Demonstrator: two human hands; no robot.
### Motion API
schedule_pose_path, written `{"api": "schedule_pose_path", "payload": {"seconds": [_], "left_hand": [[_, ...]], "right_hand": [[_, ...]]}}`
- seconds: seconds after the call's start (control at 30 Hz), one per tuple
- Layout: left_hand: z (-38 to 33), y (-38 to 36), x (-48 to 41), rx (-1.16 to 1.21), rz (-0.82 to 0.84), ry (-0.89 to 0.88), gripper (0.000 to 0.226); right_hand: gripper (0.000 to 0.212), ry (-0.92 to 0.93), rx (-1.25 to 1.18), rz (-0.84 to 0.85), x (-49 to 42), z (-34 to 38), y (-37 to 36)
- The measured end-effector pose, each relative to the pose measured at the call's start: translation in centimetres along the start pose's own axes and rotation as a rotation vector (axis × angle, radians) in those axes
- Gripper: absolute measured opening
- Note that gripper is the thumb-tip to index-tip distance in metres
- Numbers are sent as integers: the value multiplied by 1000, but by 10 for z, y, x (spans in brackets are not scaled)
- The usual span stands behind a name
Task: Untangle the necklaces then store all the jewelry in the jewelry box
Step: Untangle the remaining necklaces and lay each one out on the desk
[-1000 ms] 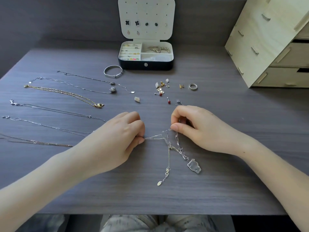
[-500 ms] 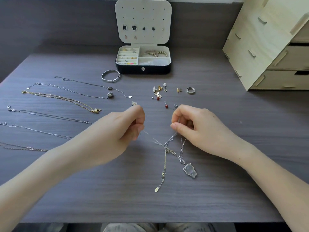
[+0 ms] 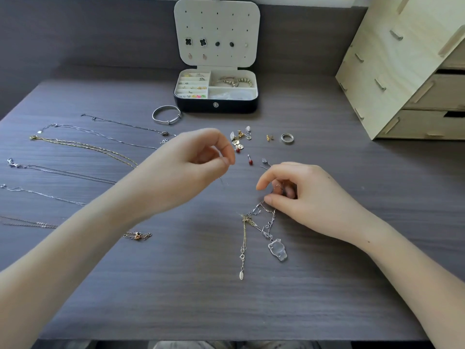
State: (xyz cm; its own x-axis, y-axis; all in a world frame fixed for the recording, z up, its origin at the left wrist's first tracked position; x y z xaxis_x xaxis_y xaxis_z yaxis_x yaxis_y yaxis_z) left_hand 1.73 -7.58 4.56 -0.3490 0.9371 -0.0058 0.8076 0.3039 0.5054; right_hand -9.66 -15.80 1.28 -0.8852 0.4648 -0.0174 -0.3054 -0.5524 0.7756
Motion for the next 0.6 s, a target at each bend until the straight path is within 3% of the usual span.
{"api": "schedule_pose_path", "payload": {"seconds": [0.13, 0.27, 0.37, 0.47, 0.6], "left_hand": [[10, 9, -10, -298, -140, 27, 12], [19, 3, -15, -546, -165, 29, 9], [11, -4, -4, -740, -241, -88, 22], [-4, -18, 13, -688, -243, -193, 23], [0, -50, 30, -603, -56, -112, 26]], "right_hand": [[17, -7, 64, -46, 1, -1, 6], [12, 37, 102, -84, 3, 5, 8], [15, 76, 130, -49, 7, 12, 6], [21, 94, 142, 58, 12, 16, -3], [26, 114, 228, 179, 15, 19, -16]]}}
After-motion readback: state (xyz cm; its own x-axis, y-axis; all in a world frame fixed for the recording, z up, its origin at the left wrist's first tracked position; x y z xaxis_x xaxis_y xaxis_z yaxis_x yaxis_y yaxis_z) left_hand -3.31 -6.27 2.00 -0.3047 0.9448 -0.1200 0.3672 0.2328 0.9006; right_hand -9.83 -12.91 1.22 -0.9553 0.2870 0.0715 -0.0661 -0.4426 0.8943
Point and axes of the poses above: each hand's wrist, its own x-axis away from the middle knuckle, its own y-axis out of the back of the hand, z = x × y, the point moved 10 cm from there along -x, towards the middle knuckle
